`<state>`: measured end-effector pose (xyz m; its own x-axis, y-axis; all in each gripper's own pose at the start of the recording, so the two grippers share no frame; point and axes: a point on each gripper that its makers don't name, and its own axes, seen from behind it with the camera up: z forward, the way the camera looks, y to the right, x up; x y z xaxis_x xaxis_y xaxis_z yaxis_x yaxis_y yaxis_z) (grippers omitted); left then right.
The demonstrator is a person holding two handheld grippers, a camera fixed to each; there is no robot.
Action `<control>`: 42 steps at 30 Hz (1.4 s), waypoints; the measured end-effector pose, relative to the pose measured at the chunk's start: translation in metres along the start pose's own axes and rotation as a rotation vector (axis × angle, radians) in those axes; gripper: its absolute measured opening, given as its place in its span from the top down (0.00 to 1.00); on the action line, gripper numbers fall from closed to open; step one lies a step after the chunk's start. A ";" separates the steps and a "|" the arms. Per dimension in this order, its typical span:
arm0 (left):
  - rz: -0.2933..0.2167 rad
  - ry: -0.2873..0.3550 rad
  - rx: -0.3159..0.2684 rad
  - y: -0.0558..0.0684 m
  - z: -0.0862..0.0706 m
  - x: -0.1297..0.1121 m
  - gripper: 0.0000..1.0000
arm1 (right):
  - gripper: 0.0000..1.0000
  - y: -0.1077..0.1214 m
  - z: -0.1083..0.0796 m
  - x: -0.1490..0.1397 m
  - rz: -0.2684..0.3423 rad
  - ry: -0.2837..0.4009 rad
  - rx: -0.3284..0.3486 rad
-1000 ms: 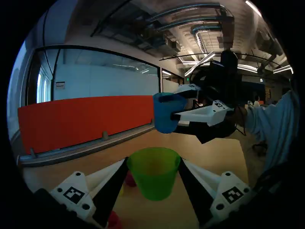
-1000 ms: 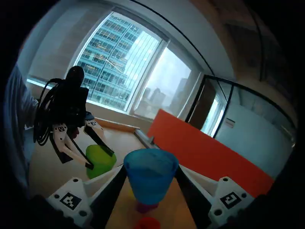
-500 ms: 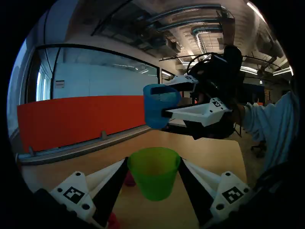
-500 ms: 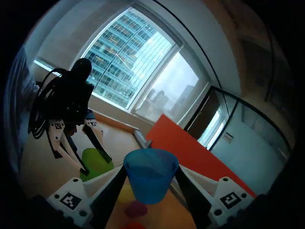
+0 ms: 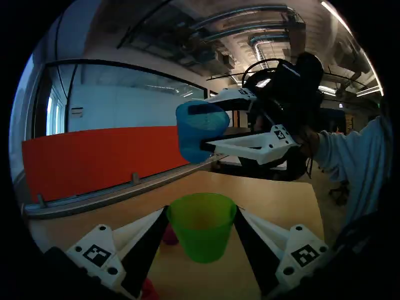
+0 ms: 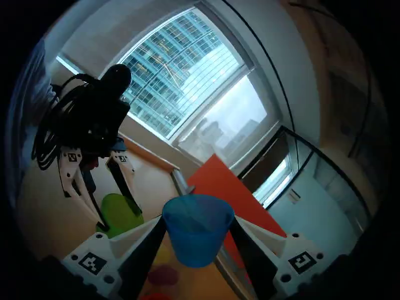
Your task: Pour water
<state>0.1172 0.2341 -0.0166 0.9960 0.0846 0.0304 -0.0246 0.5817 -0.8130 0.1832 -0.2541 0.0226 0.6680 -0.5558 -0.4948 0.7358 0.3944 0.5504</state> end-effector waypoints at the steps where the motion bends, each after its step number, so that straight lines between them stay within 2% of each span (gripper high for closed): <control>1: 0.003 0.000 -0.001 0.001 0.000 0.000 0.10 | 0.10 -0.001 0.001 0.004 -0.011 0.001 -0.001; 11: 0.012 0.005 -0.008 0.004 0.001 0.005 0.10 | 0.10 0.000 0.007 0.020 -0.127 0.001 -0.008; 23: 0.013 0.005 -0.014 0.005 0.003 0.006 0.10 | 0.10 0.016 0.011 0.027 -0.251 0.003 -0.029; 29: 0.013 0.006 -0.013 0.005 0.004 0.006 0.10 | 0.10 0.022 0.013 0.028 -0.297 -0.002 -0.041; 42: 0.019 0.005 -0.013 0.005 0.004 0.007 0.10 | 0.10 0.029 0.014 0.030 -0.351 -0.001 -0.059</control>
<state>0.1239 0.2406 -0.0182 0.9958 0.0910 0.0122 -0.0420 0.5696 -0.8208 0.2229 -0.2696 0.0327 0.3736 -0.6658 -0.6459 0.9255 0.2214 0.3072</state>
